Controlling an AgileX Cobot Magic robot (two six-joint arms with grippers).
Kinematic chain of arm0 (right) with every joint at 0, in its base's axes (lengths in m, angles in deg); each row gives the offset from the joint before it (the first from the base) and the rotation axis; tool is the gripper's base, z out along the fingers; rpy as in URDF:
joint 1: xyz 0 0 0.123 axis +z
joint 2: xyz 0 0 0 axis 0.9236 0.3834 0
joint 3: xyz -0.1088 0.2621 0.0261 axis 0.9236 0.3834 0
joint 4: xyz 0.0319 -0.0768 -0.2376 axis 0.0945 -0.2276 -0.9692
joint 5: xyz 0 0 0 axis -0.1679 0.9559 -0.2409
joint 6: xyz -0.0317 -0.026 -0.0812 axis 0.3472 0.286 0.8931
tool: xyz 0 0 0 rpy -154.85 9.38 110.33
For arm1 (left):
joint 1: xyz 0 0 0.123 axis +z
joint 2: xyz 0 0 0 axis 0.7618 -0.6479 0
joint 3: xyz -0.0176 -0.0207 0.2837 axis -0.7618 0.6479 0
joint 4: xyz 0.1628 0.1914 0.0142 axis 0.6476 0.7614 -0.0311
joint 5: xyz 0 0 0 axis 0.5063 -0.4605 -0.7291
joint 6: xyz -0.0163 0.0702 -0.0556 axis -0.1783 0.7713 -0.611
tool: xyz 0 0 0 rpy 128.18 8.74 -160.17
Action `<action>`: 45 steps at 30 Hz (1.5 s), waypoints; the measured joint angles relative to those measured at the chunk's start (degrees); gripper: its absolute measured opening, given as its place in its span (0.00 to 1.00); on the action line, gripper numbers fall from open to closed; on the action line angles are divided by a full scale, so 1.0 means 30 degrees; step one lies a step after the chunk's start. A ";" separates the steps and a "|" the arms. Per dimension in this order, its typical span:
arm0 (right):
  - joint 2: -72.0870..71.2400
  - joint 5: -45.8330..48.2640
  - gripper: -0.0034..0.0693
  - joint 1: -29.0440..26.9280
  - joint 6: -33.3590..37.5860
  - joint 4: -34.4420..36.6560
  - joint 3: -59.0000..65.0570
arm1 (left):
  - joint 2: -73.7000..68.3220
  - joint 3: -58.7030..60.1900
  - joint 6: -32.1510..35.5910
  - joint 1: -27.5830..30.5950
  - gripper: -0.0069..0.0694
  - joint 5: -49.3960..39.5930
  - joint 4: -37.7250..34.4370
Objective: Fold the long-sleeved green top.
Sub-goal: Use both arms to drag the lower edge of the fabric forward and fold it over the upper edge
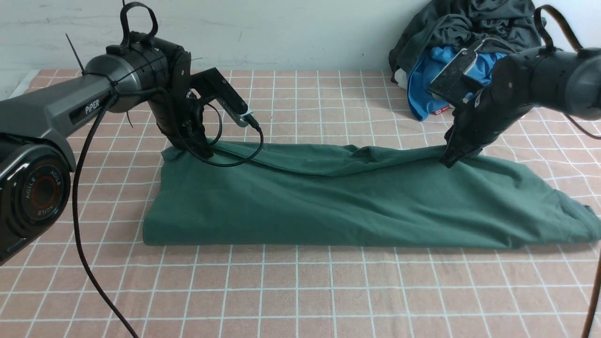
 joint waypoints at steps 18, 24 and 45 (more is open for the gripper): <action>0.0486 0.4702 0.48 0.3640 -0.0576 0.6918 -0.2367 | 0.0283 -0.3777 -0.7591 -0.0973 0.50 -0.7693 -0.1274; 0.2628 0.1645 0.27 0.4578 -0.0657 0.7119 -0.2367 | 0.0283 -0.3777 -0.6182 -0.1079 0.23 -0.7819 -0.3204; 0.4101 -0.1663 0.15 0.2033 -0.6167 0.7032 -0.5580 | 0.0283 -0.3777 -0.5307 -0.1079 0.09 -0.7819 -0.4339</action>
